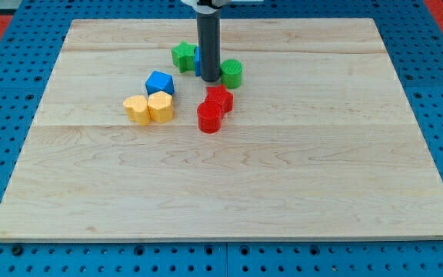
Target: Separate the blue cube and yellow hexagon
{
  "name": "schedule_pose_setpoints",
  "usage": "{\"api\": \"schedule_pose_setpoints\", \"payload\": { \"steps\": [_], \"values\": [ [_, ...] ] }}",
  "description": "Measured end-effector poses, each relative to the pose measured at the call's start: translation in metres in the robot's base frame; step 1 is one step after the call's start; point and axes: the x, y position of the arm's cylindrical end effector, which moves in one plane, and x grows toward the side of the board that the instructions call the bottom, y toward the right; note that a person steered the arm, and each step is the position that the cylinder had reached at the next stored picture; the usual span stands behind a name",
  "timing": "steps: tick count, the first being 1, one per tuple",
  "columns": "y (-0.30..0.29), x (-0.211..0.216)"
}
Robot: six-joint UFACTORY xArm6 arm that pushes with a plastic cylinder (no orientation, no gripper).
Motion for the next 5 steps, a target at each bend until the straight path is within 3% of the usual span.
{"api": "schedule_pose_setpoints", "payload": {
  "steps": [5],
  "values": [
    [-0.066, 0.024]
  ]
}}
